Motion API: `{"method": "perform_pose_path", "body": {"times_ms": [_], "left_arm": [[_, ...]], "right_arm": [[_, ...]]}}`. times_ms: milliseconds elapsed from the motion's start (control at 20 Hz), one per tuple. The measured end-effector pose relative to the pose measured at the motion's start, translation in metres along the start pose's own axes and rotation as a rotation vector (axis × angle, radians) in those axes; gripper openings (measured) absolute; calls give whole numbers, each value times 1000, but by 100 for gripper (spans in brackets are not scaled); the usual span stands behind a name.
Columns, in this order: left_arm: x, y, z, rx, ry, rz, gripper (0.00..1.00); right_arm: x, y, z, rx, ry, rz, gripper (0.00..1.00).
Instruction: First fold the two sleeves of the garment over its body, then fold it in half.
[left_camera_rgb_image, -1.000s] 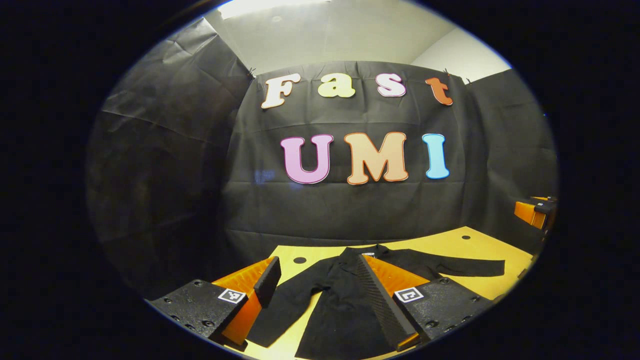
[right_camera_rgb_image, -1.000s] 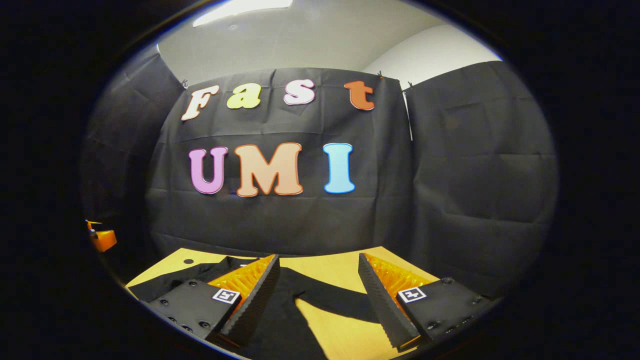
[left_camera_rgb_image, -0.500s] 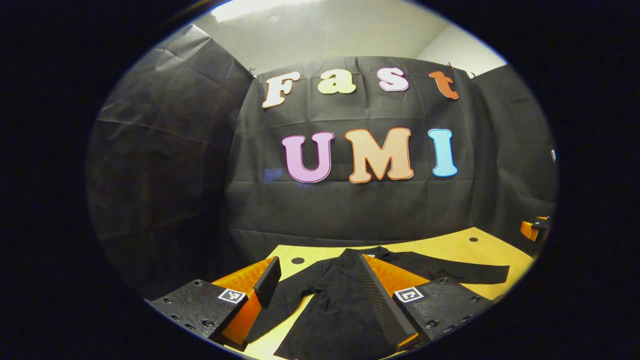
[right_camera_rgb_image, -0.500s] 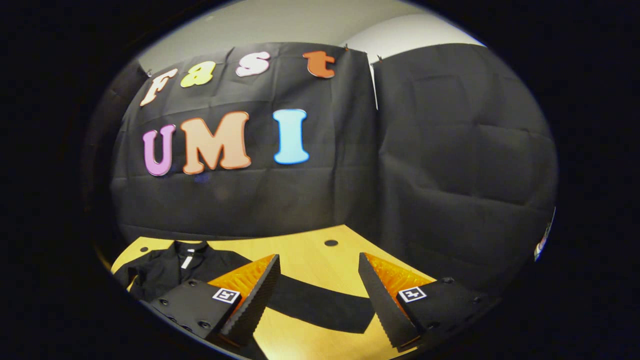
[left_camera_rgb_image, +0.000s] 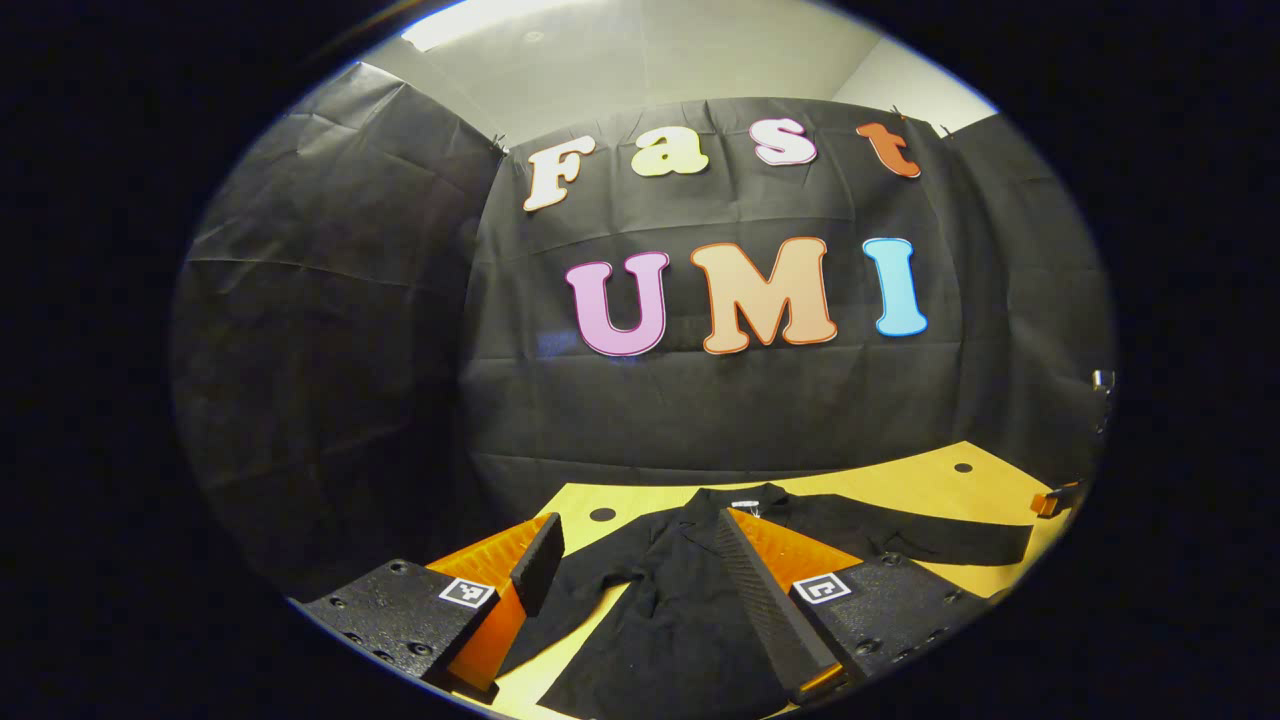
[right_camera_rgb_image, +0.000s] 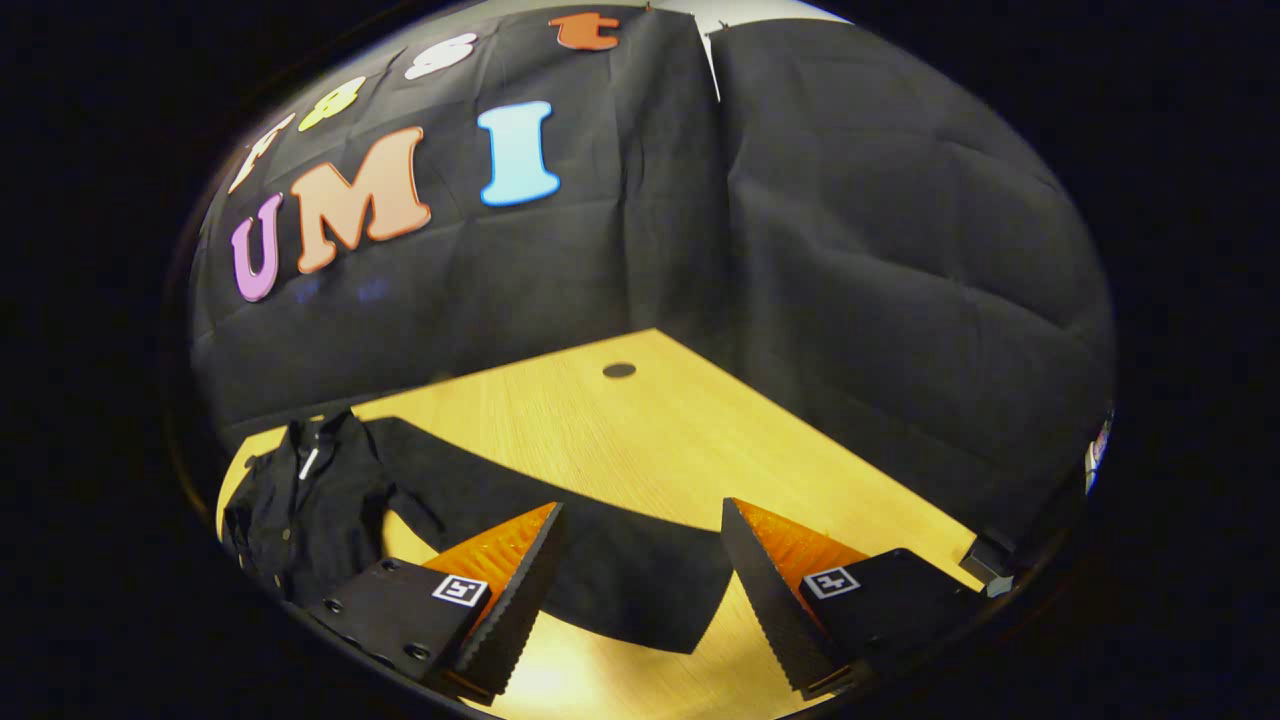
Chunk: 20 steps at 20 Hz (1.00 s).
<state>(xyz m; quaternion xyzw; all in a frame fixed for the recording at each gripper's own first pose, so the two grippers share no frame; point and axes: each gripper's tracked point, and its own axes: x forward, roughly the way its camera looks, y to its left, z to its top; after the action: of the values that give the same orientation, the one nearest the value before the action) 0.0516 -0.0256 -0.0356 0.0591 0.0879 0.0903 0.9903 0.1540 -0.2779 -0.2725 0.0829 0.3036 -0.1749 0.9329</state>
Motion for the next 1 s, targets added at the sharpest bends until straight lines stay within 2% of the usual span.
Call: {"method": "perform_pose_path", "body": {"times_ms": [50,100,150,250,350,400,500,700,750,800,850,900,1000], "left_arm": [[1,-1,-2,4,8,1,92],[2,-3,-3,8,14,3,92],[2,-4,-4,10,20,4,92],[3,-8,-6,12,28,3,92],[2,-13,-6,14,30,0,92],[2,-13,-7,16,32,-1,92],[0,-16,-9,21,38,1,92],[-3,-15,-13,12,46,11,92],[-4,-12,-15,10,49,19,92],[-5,-9,-15,6,52,30,95],[-7,-7,-16,0,54,38,95],[-8,-6,-15,-2,52,43,95],[-10,-3,-15,0,52,57,95]], "right_arm": [[9,-3,-10,-6,34,0,98],[13,-3,-20,-11,68,1,94],[19,-5,-28,-15,96,3,98],[28,-11,-38,-22,131,2,94],[34,-15,-44,-20,152,-8,99],[38,-16,-46,-17,163,-10,95],[43,-18,-54,-11,193,-8,95],[47,-20,-63,-55,227,-7,95],[47,-20,-66,-68,235,-8,99],[48,-20,-64,-68,224,-6,95],[48,-20,-65,-68,230,-2,99],[48,-20,-64,-67,228,6,96],[47,-20,-65,-72,225,21,99]]}}
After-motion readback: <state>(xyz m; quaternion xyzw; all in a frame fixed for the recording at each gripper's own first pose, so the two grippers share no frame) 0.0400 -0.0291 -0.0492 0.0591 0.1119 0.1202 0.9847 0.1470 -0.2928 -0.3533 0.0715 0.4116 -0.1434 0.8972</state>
